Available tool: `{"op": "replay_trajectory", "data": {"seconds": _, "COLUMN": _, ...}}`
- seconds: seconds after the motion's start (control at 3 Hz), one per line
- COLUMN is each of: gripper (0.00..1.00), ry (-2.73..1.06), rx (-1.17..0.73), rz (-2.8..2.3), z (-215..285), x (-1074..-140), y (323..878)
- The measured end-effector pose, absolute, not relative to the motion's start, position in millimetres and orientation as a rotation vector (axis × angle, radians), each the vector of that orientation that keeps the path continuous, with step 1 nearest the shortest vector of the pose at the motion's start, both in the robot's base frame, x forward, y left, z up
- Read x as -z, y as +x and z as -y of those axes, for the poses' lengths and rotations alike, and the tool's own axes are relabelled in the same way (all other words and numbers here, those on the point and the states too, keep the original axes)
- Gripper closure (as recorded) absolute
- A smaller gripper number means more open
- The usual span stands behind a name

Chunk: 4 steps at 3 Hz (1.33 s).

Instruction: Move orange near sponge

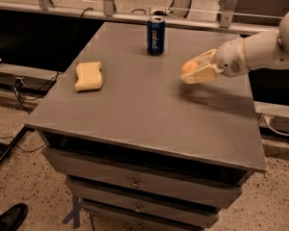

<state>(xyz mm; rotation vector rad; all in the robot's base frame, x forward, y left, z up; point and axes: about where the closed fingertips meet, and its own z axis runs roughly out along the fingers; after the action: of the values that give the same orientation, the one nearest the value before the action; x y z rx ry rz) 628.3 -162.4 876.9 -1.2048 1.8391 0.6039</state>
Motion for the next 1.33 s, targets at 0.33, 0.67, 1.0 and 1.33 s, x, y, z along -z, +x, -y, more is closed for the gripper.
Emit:
{"op": "replay_trajectory", "data": {"seconds": 0.33, "gripper": 1.00, "ry": -1.269, "rx": -0.661, "rz": -1.791, "z": 96.8, "x": -865.8, "y": 631.2}}
{"op": "replay_trajectory", "data": {"seconds": 0.67, "gripper": 1.00, "ry": -1.308, "rx": -0.697, "rz": -1.752, "z": 41.9, "x": -857.4, "y": 635.5}}
{"op": "replay_trajectory", "data": {"seconds": 1.0, "gripper": 1.00, "ry": -1.343, "rx": -0.722, "rz": -1.715, "z": -2.5, "x": -853.9, "y": 639.6}}
{"op": "replay_trajectory", "data": {"seconds": 1.33, "gripper": 1.00, "ry": -1.354, "rx": -0.752, "rz": -1.688, "z": -35.0, "x": -853.0, "y": 642.7}}
